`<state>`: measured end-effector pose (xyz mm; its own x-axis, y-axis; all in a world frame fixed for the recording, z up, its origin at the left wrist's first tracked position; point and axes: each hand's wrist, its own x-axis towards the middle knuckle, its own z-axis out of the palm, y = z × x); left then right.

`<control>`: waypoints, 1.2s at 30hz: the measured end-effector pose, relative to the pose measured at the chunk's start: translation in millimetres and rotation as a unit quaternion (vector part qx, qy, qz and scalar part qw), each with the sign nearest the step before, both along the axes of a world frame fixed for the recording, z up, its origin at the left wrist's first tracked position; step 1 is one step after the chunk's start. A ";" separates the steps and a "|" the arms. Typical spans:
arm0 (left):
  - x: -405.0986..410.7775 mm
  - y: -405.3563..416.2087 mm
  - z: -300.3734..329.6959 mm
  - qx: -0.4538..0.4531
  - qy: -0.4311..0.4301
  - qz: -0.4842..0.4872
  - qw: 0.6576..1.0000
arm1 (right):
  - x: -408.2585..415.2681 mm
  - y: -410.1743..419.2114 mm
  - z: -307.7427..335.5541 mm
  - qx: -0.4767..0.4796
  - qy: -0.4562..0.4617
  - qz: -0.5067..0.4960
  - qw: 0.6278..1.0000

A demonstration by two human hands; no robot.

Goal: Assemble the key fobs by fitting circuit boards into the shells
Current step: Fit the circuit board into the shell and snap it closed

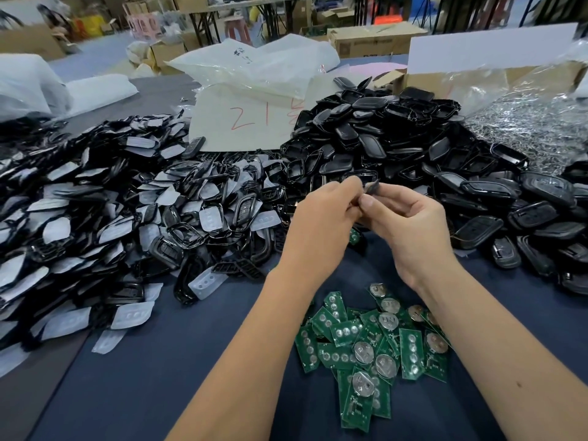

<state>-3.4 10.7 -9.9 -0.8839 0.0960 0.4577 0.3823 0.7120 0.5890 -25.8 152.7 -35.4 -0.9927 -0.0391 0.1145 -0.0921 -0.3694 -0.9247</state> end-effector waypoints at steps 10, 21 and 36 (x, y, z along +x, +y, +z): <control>-2.8 -9.4 -4.3 -0.024 -0.015 0.045 0.999 | -9.6 7.4 -4.2 -0.056 -0.040 -0.005 0.998; -6.5 -5.4 -19.6 0.078 -0.128 0.091 0.984 | -23.1 24.5 -5.6 -0.229 -0.079 0.084 0.967; -8.6 -7.2 -9.9 0.520 -0.297 0.089 0.796 | -11.8 16.6 -3.7 -0.048 -0.083 0.132 0.987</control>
<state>-12.0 3.5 -19.8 -0.9315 -0.2126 -0.2950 -0.2349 -0.2675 0.9345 -37.7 169.4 -39.1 -0.9544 -0.2965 -0.0338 0.1697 -0.4462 -0.8787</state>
